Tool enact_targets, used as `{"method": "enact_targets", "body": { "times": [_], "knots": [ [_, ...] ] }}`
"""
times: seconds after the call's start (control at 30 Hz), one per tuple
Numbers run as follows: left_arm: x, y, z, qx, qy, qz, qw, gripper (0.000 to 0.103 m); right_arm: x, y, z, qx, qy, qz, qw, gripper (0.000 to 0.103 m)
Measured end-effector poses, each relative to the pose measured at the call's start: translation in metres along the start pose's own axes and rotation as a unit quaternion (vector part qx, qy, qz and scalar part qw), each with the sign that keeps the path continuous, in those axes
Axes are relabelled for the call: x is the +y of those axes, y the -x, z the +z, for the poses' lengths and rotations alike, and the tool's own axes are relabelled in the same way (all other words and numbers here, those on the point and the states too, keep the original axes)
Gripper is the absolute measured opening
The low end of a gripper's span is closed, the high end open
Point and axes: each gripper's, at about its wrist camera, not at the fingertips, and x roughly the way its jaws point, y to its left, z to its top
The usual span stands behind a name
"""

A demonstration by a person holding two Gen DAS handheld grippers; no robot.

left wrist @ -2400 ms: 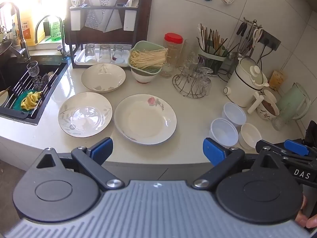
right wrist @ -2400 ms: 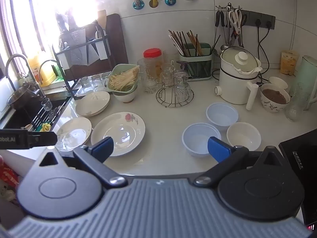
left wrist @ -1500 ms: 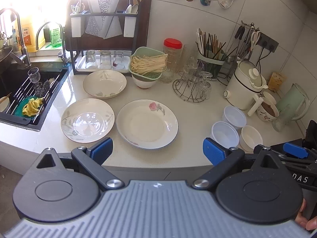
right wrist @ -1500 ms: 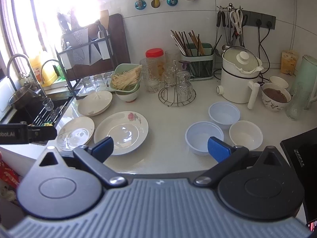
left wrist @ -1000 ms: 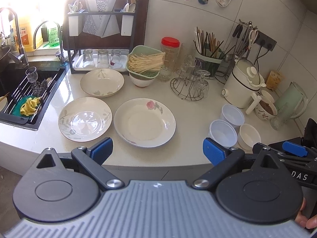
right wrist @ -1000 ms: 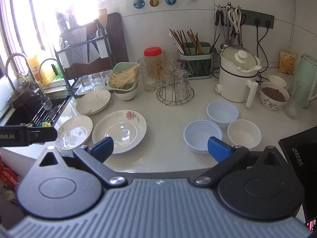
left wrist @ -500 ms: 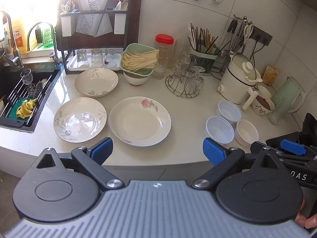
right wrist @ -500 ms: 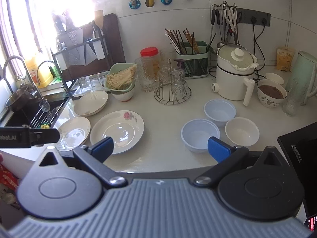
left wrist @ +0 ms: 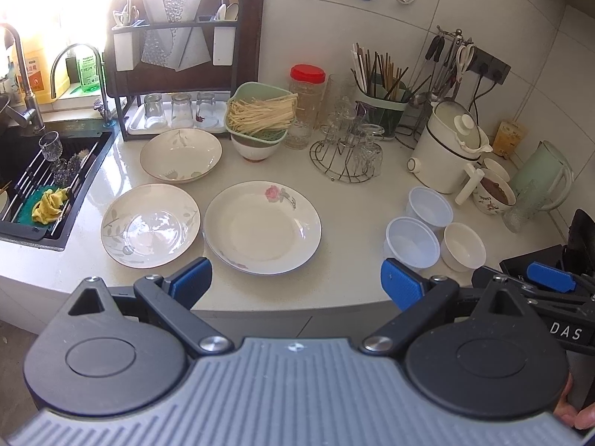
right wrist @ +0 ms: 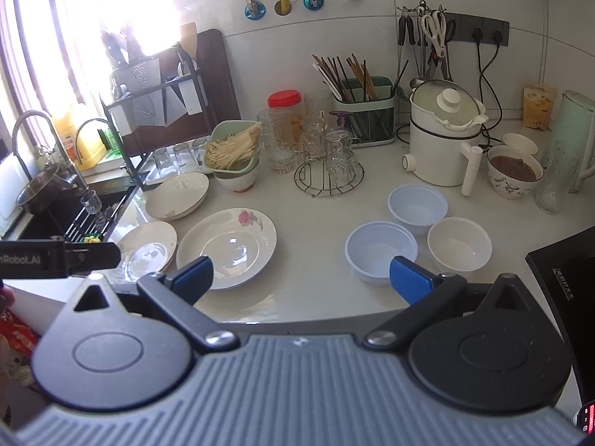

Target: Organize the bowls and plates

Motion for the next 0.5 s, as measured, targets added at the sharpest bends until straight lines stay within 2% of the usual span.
{"method": "enact_targets", "body": {
  "times": [0.5],
  "knots": [
    [0.0018,0.0013,-0.0025,0.003,-0.001,-0.003,1.0,0.099,0.0047,0.0051,-0.0023,-0.003,-0.003,0.01,1.0,0.103]
  ]
}}
